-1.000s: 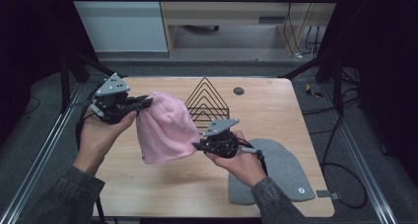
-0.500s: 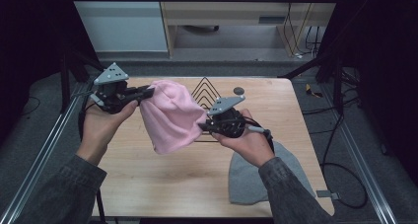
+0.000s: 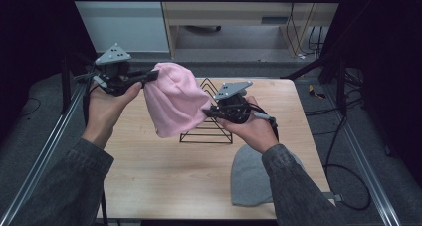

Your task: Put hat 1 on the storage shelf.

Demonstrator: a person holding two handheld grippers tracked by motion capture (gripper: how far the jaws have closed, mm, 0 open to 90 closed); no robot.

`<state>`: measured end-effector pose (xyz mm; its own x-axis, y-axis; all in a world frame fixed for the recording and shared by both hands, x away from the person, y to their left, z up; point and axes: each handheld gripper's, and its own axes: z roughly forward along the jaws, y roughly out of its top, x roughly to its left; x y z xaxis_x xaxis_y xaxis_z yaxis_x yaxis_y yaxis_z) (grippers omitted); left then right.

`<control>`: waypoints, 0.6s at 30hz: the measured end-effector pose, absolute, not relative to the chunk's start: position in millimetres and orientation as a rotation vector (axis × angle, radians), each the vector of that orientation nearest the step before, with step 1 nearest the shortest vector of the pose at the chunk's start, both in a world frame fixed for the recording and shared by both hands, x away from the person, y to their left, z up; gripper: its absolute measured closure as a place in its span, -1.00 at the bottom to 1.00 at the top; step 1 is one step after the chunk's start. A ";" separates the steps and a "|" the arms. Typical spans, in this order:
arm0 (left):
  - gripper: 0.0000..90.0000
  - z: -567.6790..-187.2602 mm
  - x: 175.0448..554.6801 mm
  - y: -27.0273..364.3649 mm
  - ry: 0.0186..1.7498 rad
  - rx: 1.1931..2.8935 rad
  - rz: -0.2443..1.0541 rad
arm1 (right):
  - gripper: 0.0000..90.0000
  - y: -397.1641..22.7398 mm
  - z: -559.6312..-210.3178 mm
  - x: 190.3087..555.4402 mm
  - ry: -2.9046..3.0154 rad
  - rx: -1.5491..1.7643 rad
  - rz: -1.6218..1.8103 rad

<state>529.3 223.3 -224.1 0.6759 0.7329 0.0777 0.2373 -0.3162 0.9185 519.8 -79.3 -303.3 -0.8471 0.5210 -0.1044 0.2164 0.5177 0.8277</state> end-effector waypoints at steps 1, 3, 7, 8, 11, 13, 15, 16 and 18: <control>0.84 -219.8 531.8 220.7 0.762 1.866 0.609 | 0.85 -78.0 -303.6 521.7 2.426 0.614 1.247; 0.84 -213.3 535.1 216.7 0.755 1.858 0.612 | 0.85 -77.1 -303.6 523.3 2.427 0.613 1.244; 0.84 -199.9 542.5 210.6 0.752 1.848 0.622 | 0.85 -78.4 -298.9 533.4 2.400 0.628 1.258; 0.84 -199.9 542.5 210.6 0.752 1.848 0.622 | 0.85 -78.4 -298.9 533.4 2.400 0.628 1.258; 0.84 -195.1 553.6 207.4 0.760 1.806 0.614 | 0.85 -85.9 -292.3 542.4 2.362 0.666 1.290; 0.84 -194.4 557.6 206.6 0.764 1.793 0.608 | 0.85 -88.3 -290.6 545.3 2.351 0.681 1.301; 0.84 -193.0 565.9 203.8 0.772 1.779 0.598 | 0.85 -92.2 -288.1 551.0 2.333 0.709 1.321; 0.84 -192.4 569.3 202.4 0.774 1.780 0.595 | 0.85 -93.1 -287.9 552.9 2.327 0.717 1.322; 0.84 -191.7 573.8 200.1 0.778 1.778 0.592 | 0.85 -94.0 -288.0 555.0 2.324 0.724 1.324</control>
